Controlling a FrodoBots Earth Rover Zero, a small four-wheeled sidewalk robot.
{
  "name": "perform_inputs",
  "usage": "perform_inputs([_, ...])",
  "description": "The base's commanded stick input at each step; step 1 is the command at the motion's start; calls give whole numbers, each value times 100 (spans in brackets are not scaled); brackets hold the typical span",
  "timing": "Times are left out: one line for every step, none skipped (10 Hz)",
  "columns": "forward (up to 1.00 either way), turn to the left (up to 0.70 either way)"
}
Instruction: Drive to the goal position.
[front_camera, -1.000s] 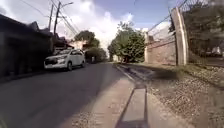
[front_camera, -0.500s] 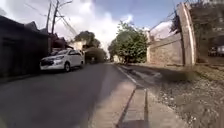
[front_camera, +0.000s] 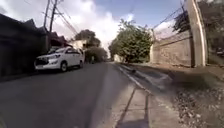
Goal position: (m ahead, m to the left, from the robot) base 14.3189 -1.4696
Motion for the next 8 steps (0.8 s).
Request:
perform_inputs([100, 0])
perform_inputs([100, 0])
perform_inputs([100, 0])
perform_inputs([100, 0])
perform_inputs([100, 0])
perform_inputs([100, 0])
perform_inputs([100, 0])
perform_inputs([100, 0])
